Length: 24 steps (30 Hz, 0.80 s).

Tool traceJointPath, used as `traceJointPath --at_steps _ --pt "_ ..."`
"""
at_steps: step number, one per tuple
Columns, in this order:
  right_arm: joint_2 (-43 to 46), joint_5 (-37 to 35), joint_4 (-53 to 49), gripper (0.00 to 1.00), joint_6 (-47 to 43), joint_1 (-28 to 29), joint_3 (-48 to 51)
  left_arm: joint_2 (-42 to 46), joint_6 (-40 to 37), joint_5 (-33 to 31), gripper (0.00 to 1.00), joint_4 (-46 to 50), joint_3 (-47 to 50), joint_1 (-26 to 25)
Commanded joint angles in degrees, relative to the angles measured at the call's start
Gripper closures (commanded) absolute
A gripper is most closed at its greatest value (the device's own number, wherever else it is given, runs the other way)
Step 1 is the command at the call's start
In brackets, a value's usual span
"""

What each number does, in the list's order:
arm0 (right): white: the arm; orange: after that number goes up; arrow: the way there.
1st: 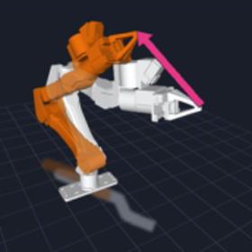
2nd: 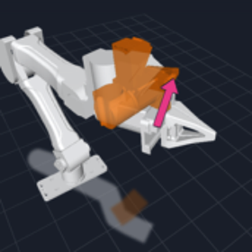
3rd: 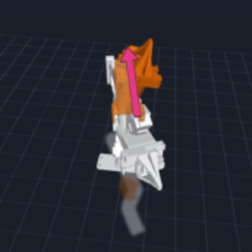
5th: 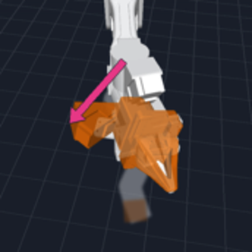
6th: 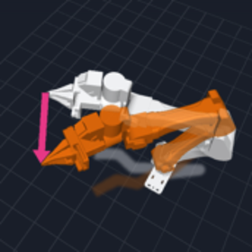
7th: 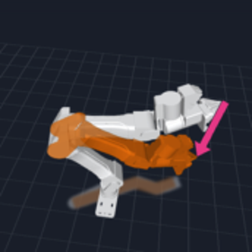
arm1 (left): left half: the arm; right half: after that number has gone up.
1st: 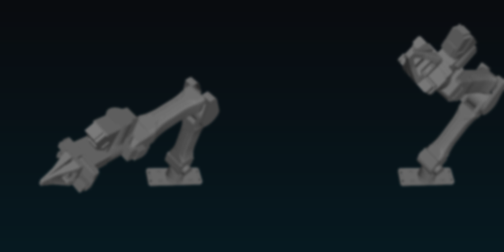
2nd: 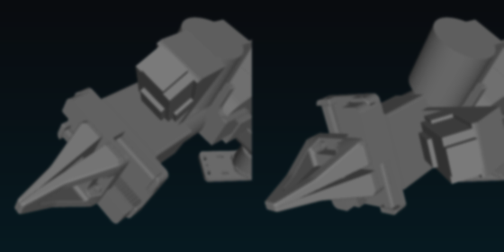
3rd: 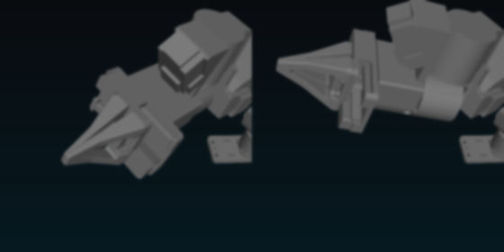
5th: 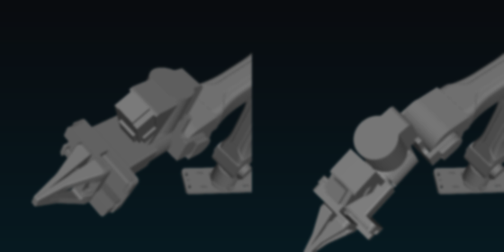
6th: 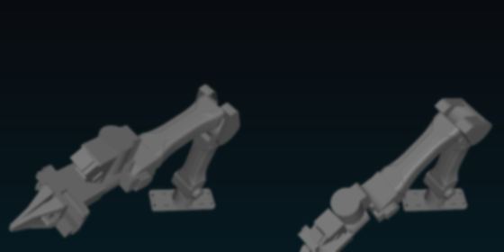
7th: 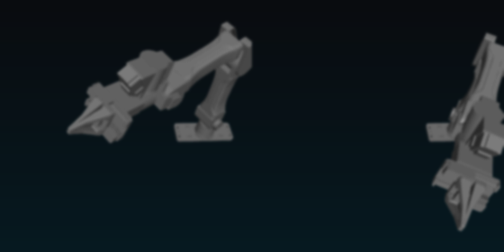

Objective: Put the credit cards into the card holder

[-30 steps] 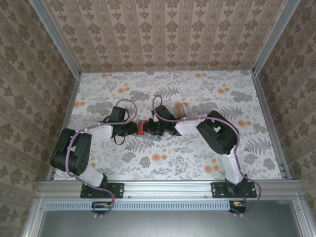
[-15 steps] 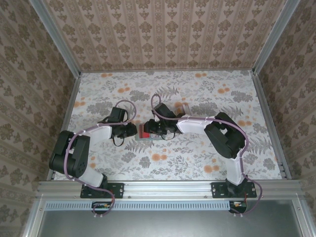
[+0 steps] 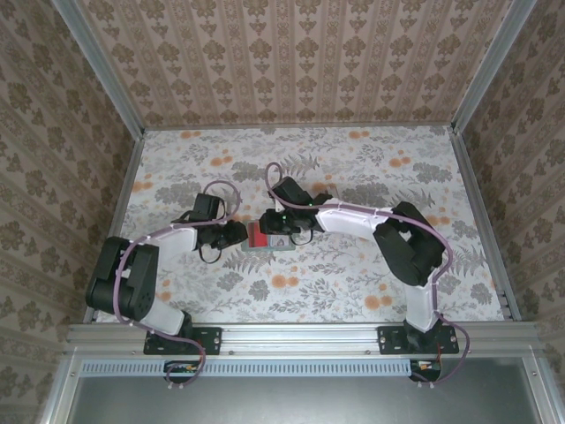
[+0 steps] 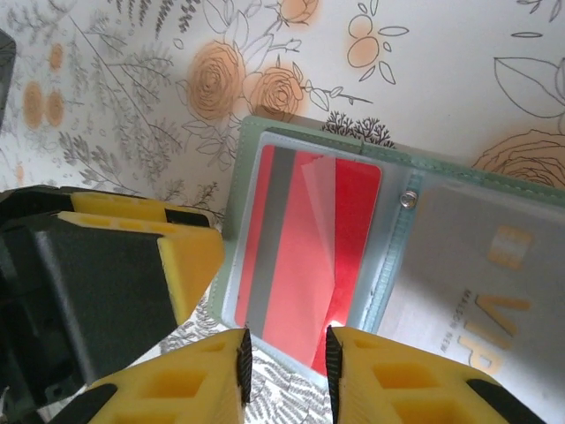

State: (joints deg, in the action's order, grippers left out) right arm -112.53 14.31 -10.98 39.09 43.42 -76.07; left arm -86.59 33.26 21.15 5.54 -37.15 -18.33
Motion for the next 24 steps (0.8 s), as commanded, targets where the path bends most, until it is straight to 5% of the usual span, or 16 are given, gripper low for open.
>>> traceJointPath --at_steps 1,15,24 --pt "-3.3 0.6 -2.4 0.68 -2.2 0.5 -2.4 -1.7 1.9 3.3 0.66 -2.0 1.1 0.3" --pt "-9.5 1.1 -2.7 0.72 -3.1 0.6 -4.1 -1.8 10.6 13.3 0.68 -12.9 2.7 0.5" --pt "-9.1 2.2 -1.8 0.71 -2.9 0.3 -3.3 4.3 10.0 11.7 0.71 -7.9 1.1 0.5"
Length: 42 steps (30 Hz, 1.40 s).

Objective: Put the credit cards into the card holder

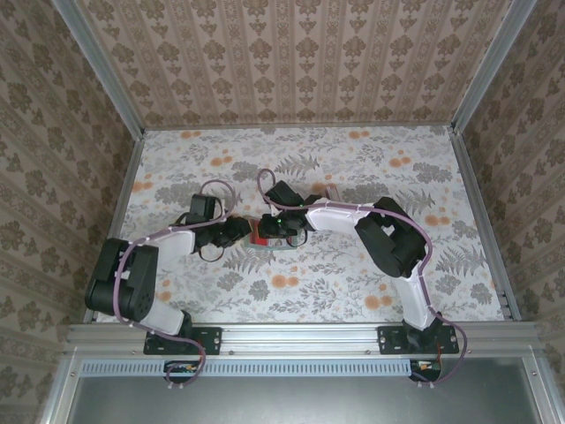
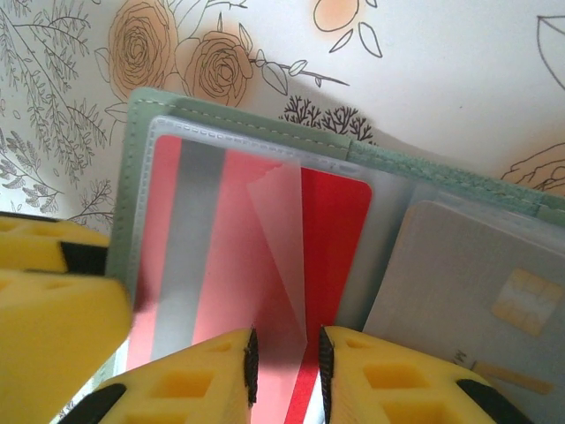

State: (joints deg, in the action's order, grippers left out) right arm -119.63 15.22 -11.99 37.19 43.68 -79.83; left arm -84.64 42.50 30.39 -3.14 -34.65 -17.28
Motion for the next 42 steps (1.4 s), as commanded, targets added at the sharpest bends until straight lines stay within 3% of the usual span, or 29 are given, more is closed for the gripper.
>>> traceJointPath --at_steps 1,8,14,21,31,42 --pt "-2.0 1.5 -0.5 0.71 -0.8 -0.1 0.6 2.8 0.7 2.3 0.72 0.9 -1.4 -0.6" --pt "-1.3 3.5 2.1 0.71 0.6 -0.9 2.2 3.5 1.2 2.1 0.79 0.6 -0.8 -0.6" --pt "-1.0 4.9 4.2 0.71 1.8 -1.5 3.9 3.3 1.7 2.4 0.94 -0.6 -0.5 -0.6" --pt "0.3 6.1 5.3 0.68 2.0 -1.8 4.7 3.2 1.4 2.0 1.0 -0.1 -0.9 -0.6" --pt "8.4 3.9 2.1 0.62 -0.7 -3.0 6.2 9.5 -2.0 -1.5 1.0 9.0 -4.0 -0.7" --pt "9.2 10.4 8.0 0.56 0.3 -2.5 7.1 9.4 -2.9 -2.3 1.0 11.7 -6.4 -2.1"
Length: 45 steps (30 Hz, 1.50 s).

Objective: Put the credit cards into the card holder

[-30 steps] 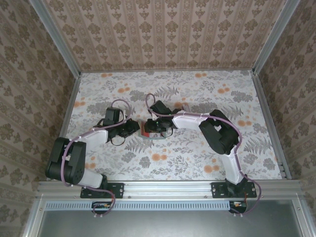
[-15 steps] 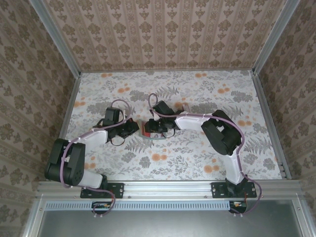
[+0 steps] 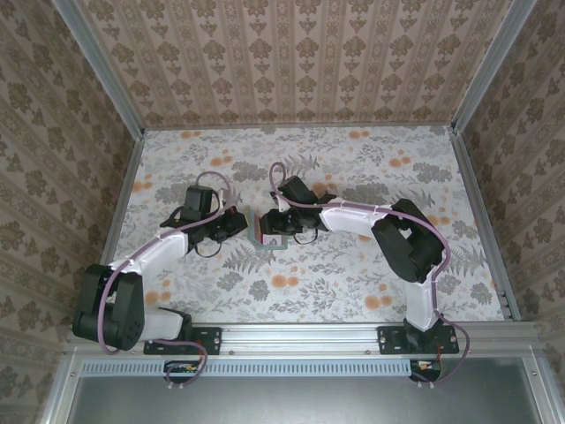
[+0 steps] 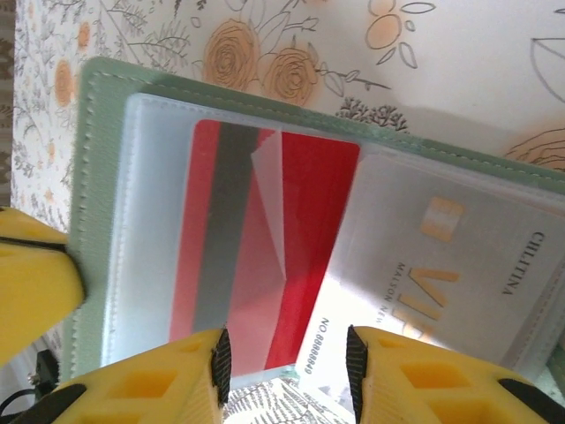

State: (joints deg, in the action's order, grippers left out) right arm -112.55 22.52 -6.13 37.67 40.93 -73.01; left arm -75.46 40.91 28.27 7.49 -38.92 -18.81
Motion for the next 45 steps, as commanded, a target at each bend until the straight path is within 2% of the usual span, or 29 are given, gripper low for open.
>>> traceJointPath --at_steps 1,13,18,25,45 --pt "2.1 3.4 2.5 0.56 0.1 0.3 0.1 0.1 -1.3 -0.1 1.0 1.1 -2.4 -0.8" --pt "1.4 3.0 2.1 0.49 0.6 0.1 -1.5 -1.8 -1.2 -0.7 1.0 1.4 -4.3 -3.2" --pt "4.0 2.6 4.9 0.49 2.1 -1.0 1.8 -2.6 -1.2 -1.1 1.0 1.3 -4.6 -3.6" --pt "6.5 0.8 3.7 0.48 1.6 -2.8 4.7 -4.6 -1.2 -1.6 1.0 0.7 -5.1 -4.3" --pt "2.8 3.4 0.8 0.48 -0.9 -1.7 2.2 -8.8 -0.9 -1.8 1.0 -0.4 -6.9 -6.2"
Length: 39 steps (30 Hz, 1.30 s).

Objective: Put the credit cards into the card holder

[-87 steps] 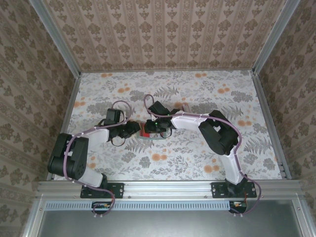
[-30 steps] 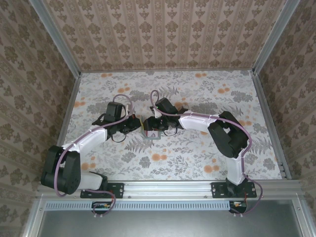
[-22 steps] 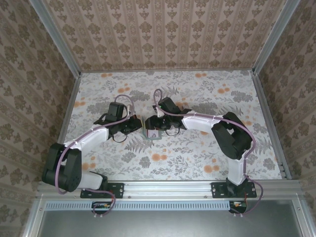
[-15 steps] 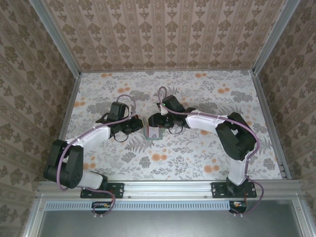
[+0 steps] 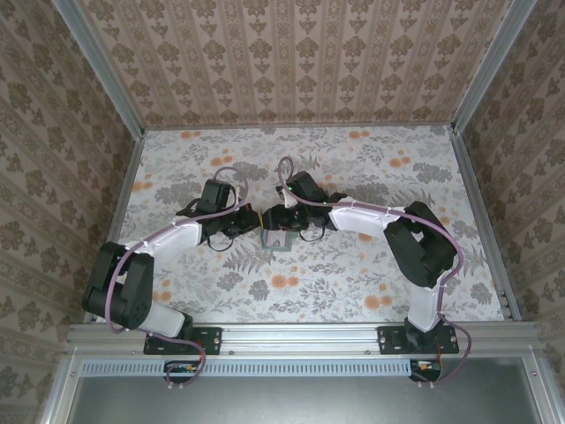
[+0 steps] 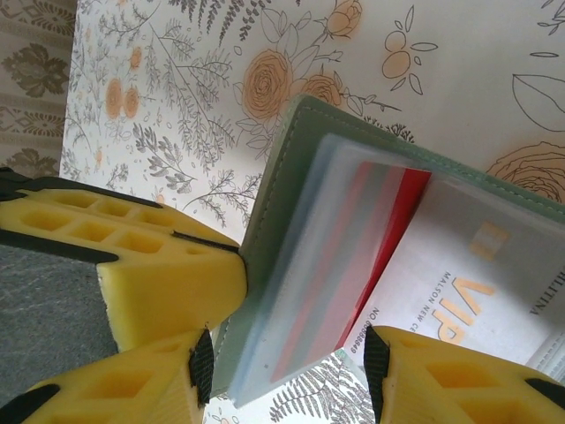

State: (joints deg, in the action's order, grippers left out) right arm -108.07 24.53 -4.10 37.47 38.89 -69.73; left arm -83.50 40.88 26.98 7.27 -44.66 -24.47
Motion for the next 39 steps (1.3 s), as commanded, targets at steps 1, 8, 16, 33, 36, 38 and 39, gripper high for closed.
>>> traceJointPath --at_steps 1,8,16,33,36,38,39 --pt "-1.6 1.3 -1.2 0.48 -0.6 0.2 -0.9 -0.9 -0.9 -0.5 1.0 -0.1 -1.3 -0.6" --pt "-1.7 0.5 -1.9 0.49 -1.0 0.2 -0.8 -1.2 -1.1 -0.7 1.0 0.0 -1.5 -0.6" --pt "-3.4 0.2 -2.0 0.49 -1.0 0.2 -1.2 -1.2 -1.1 -0.6 1.0 0.0 -1.4 -0.6" --pt "-0.4 1.9 1.1 0.49 -0.1 0.4 -0.1 -1.1 -1.2 -1.0 1.0 0.3 -1.3 -0.4" --pt "-0.3 2.2 1.8 0.49 0.1 0.4 0.4 -1.2 -1.2 -0.9 1.0 0.2 -1.4 -0.4" --pt "-0.6 2.0 1.6 0.49 0.2 0.4 0.2 -1.0 -1.1 -0.9 1.0 0.3 -1.3 -0.4" --pt "-1.0 1.7 1.3 0.49 0.1 0.4 -0.1 -0.9 -1.2 -1.0 1.0 0.5 -1.3 -0.4"
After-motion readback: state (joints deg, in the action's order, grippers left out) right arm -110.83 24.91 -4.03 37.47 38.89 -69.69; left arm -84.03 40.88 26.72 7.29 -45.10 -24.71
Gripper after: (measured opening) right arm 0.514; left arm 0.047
